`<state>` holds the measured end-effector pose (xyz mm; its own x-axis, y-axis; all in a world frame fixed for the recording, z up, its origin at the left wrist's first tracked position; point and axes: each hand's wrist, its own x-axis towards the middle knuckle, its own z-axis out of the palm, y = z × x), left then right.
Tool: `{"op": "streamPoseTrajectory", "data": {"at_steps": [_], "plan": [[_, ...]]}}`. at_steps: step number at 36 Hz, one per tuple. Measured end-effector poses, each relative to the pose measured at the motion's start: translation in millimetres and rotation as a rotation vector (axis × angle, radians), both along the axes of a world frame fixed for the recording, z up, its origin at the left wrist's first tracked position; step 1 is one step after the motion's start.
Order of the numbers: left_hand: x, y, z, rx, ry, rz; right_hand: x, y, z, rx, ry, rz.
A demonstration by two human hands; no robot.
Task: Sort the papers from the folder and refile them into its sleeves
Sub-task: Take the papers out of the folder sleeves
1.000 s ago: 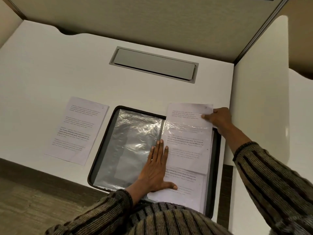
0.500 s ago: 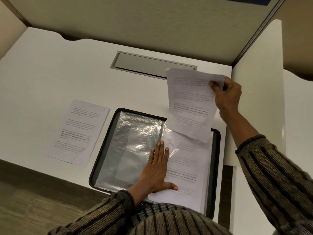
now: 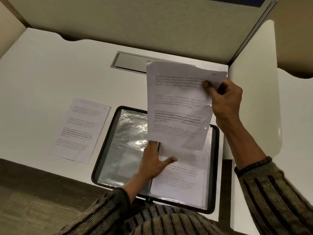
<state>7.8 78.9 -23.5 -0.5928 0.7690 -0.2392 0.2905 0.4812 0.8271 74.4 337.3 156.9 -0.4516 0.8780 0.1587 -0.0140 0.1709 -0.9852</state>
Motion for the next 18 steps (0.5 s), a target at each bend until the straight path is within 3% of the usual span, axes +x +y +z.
{"op": "streamPoseTrajectory", "data": {"at_steps": [6,13,18], "plan": [[-34,-14,47,0.289,-0.555,0.566,-9,-19,-19,-0.139,-0.079,-0.046],[-92,-59,60,0.257,-0.53,0.768,-46,-59,-52,-0.454,-0.11,-0.023],[-135,-102,59,0.268,-0.516,0.846,-87,-94,-91,-0.682,-0.254,0.0]]}}
